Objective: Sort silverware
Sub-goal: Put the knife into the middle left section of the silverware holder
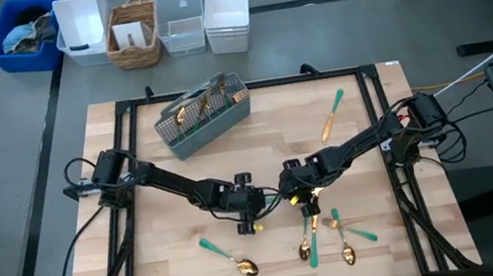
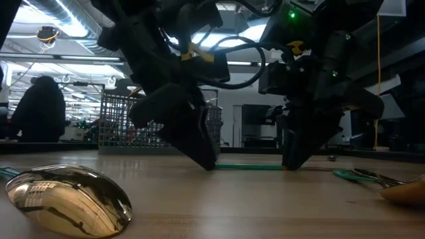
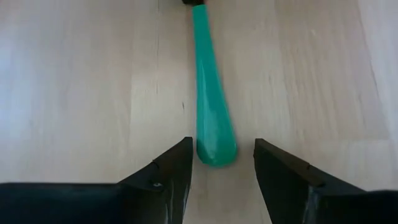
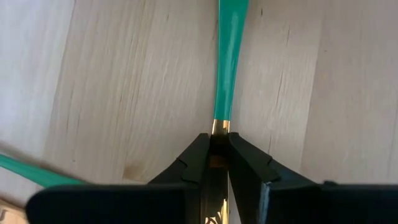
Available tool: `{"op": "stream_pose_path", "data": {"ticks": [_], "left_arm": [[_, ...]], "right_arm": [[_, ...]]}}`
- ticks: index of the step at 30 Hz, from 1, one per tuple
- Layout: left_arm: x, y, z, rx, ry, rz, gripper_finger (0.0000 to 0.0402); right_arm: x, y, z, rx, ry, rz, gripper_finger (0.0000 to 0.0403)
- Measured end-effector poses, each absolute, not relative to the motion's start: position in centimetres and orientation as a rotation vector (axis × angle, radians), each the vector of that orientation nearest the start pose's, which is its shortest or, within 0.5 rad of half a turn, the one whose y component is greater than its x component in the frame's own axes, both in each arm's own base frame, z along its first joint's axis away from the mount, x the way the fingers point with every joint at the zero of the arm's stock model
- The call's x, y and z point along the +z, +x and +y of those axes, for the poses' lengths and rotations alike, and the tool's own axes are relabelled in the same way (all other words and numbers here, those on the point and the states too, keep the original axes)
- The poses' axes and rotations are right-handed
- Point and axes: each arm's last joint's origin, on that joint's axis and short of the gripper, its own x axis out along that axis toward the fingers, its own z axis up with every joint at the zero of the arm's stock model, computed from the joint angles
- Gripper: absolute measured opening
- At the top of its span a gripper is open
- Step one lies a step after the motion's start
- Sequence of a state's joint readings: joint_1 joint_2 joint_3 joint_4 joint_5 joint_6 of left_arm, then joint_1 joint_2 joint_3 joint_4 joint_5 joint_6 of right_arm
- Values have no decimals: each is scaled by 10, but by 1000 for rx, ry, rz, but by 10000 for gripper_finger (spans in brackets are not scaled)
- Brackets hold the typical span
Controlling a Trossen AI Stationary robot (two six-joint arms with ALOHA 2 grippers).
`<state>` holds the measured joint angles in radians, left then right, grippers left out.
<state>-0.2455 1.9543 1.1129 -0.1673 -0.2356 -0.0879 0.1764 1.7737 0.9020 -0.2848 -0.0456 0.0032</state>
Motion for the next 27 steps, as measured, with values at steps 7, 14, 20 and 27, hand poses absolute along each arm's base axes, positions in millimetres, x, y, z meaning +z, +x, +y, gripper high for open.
{"op": "stream_pose_path", "data": {"ticks": [7, 14, 20, 27], "left_arm": [[122, 368, -75, 55, 25, 989, 131], [122, 369, -73, 47, 12, 991, 85], [122, 370, -74, 54, -7, 978, 64], [122, 370, -74, 52, -4, 975, 53]], "right_arm": [[125, 311, 57, 195, -73, 1154, 58], [132, 310, 57, 196, -71, 1125, 58], [141, 309, 56, 197, -69, 1087, 58], [142, 310, 57, 198, -69, 1080, 58]]}}
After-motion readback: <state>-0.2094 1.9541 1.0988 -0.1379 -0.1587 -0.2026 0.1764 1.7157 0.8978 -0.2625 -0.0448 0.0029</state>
